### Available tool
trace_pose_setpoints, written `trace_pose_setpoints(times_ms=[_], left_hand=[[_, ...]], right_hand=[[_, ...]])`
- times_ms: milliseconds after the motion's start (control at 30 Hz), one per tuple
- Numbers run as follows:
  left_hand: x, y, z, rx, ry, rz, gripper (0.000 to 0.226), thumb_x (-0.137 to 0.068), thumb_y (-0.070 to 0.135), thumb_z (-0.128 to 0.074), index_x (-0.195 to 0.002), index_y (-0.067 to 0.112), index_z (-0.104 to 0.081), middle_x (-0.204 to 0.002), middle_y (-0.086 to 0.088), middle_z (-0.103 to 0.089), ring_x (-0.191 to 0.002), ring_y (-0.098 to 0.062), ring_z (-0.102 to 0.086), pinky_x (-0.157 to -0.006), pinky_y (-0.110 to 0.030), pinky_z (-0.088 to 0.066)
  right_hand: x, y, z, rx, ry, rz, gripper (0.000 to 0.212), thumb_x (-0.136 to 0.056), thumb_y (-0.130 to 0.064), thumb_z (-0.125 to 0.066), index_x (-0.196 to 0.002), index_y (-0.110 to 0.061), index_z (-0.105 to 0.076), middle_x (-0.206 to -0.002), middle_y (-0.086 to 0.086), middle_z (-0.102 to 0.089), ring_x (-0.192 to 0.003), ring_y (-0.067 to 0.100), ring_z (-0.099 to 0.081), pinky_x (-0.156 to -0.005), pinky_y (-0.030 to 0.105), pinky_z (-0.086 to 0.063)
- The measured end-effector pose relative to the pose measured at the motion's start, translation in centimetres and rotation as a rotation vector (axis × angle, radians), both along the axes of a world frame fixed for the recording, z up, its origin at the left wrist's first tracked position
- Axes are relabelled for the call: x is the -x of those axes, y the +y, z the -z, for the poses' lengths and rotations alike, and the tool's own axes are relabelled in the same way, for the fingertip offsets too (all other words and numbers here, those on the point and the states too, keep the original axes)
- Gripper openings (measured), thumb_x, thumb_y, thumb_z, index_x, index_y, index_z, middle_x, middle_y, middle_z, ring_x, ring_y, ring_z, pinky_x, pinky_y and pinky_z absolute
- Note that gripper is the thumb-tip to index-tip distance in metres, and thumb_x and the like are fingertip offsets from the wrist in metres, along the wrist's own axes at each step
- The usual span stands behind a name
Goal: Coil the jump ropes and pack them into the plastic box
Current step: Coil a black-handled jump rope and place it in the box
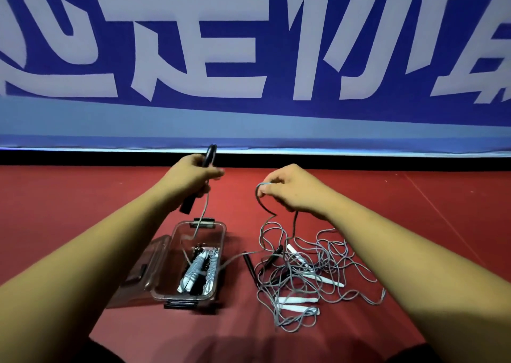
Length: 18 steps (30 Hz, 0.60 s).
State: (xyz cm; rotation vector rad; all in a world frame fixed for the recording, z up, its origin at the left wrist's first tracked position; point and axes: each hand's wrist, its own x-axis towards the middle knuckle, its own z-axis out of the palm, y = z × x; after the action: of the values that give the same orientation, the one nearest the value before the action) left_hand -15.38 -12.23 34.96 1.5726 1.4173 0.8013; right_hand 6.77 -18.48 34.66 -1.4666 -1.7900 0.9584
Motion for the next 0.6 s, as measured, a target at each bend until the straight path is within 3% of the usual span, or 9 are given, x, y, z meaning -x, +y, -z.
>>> trace_pose_setpoints(times_ms=[33,100,167,267,433,500,600], left_hand=[[-0.8,-0.9,-0.6,0.035,-0.123,0.097,0.016,-0.089,0.016,-0.07,-0.097,0.005,-0.06,-0.083,-0.007,-0.069,-0.05,-0.018,-0.054,-0.043,-0.021,-0.034],[-2.3,-2.6,-1.5,0.131,-0.175,0.34,0.019,-0.095,0.021,-0.061,-0.104,0.004,-0.06,-0.092,-0.008,-0.072,-0.051,-0.018,-0.059,-0.041,-0.019,-0.028],[-3.0,-3.3,-1.3,0.175,-0.134,0.465,0.019,-0.1,0.023,-0.052,-0.097,0.006,-0.061,-0.079,-0.01,-0.068,-0.047,-0.019,-0.058,-0.04,-0.02,-0.023],[-3.1,-2.7,-1.2,0.108,-0.241,0.293,0.023,-0.098,0.015,-0.056,-0.076,0.013,-0.053,-0.053,0.002,-0.044,-0.036,-0.013,-0.04,-0.04,-0.02,-0.018],[-1.1,0.0,-1.2,0.07,-0.62,-0.091,0.025,-0.1,0.016,-0.053,-0.076,0.019,-0.044,-0.06,0.001,-0.037,-0.035,-0.008,-0.033,-0.039,-0.015,-0.021],[0.4,0.9,-0.9,0.016,-0.473,-0.174,0.02,-0.1,0.017,-0.054,-0.08,0.017,-0.051,-0.065,-0.001,-0.048,-0.035,-0.008,-0.041,-0.038,-0.016,-0.026],[2.2,1.7,0.3,-0.079,0.121,-0.213,0.006,-0.096,0.012,-0.055,-0.094,0.011,-0.061,-0.082,-0.004,-0.063,-0.043,-0.012,-0.064,-0.037,-0.02,-0.033]], right_hand=[[0.6,-0.2,-0.3,-0.004,0.024,-0.031,0.017,-0.093,-0.013,-0.06,-0.086,-0.002,-0.071,-0.041,-0.008,-0.039,-0.04,0.013,-0.031,-0.044,0.024,-0.027],[1.3,-0.3,-0.7,-0.008,0.12,-0.058,0.018,-0.095,-0.011,-0.057,-0.085,-0.002,-0.069,-0.046,-0.004,-0.04,-0.043,0.014,-0.031,-0.045,0.024,-0.026],[1.1,-0.1,-0.9,0.004,0.206,-0.036,0.018,-0.093,-0.008,-0.056,-0.079,-0.003,-0.067,-0.049,0.001,-0.04,-0.045,0.015,-0.03,-0.047,0.026,-0.025],[-0.4,0.3,0.0,0.056,0.14,-0.111,0.017,-0.093,-0.008,-0.057,-0.081,-0.003,-0.067,-0.053,0.004,-0.046,-0.046,0.016,-0.04,-0.049,0.026,-0.03],[-5.1,0.2,6.5,0.544,-0.09,-0.226,0.021,-0.099,-0.014,-0.053,-0.082,-0.009,-0.064,-0.063,0.008,-0.058,-0.068,0.025,-0.062,-0.058,0.026,-0.041],[-6.4,-0.1,7.9,0.584,-0.062,-0.164,0.025,-0.101,-0.014,-0.048,-0.083,-0.006,-0.063,-0.06,0.007,-0.054,-0.068,0.028,-0.063,-0.058,0.026,-0.047],[-5.5,0.3,5.9,0.425,0.114,-0.032,0.026,-0.103,-0.014,-0.043,-0.085,-0.005,-0.059,-0.052,0.001,-0.038,-0.041,0.014,-0.044,-0.05,0.026,-0.042]])
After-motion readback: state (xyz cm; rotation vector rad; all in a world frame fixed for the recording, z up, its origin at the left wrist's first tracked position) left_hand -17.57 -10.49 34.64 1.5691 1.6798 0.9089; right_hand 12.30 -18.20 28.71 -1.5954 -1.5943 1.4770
